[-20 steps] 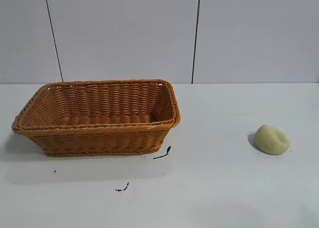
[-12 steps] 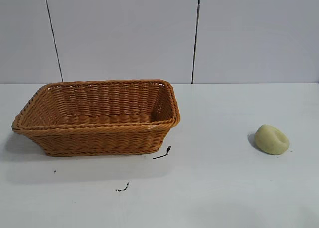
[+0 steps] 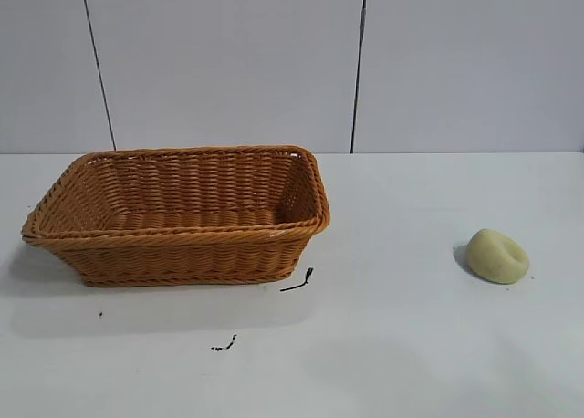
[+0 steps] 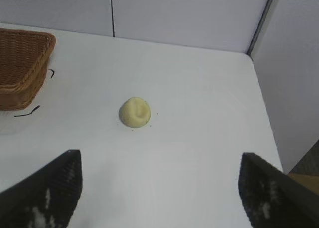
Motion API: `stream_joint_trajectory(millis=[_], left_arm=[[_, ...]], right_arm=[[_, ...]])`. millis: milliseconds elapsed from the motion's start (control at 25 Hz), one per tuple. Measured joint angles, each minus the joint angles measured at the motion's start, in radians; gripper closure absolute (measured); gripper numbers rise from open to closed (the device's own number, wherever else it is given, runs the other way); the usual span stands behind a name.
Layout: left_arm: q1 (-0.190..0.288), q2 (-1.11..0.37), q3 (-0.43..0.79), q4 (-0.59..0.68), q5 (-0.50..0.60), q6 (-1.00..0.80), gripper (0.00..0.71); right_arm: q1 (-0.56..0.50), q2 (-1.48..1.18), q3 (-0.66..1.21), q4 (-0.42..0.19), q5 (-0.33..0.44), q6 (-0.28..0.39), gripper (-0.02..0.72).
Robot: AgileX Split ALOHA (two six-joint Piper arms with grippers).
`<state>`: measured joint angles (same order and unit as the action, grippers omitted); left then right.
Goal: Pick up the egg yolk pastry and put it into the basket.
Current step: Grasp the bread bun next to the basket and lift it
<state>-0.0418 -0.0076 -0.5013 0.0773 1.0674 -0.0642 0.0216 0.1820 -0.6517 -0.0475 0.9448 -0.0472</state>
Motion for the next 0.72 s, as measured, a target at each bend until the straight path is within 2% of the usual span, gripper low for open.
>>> stream_joint_trajectory(millis=[160, 400, 560, 640, 720], left_arm=[[0.0, 0.0, 0.0, 0.0, 0.0, 0.0, 0.014], [0.0, 0.0, 0.0, 0.0, 0.0, 0.0, 0.014], [0.0, 0.0, 0.0, 0.0, 0.0, 0.0, 0.014], [0.0, 0.0, 0.0, 0.0, 0.0, 0.0, 0.014], [0.0, 0.0, 0.0, 0.0, 0.0, 0.0, 0.014]], right_arm=[[0.0, 0.278, -0.122, -0.007, -0.014, -0.006, 0.115], [0.0, 0.691, -0.306, 0.042, -0.019, 0.001, 0.115], [0.0, 0.974, -0.433, 0.084, 0.013, 0.005, 0.115], [0.0, 1.166, -0.531, 0.096, 0.055, 0.005, 0.115], [0.0, 1.277, -0.588, 0.098, 0.057, 0.005, 0.115]])
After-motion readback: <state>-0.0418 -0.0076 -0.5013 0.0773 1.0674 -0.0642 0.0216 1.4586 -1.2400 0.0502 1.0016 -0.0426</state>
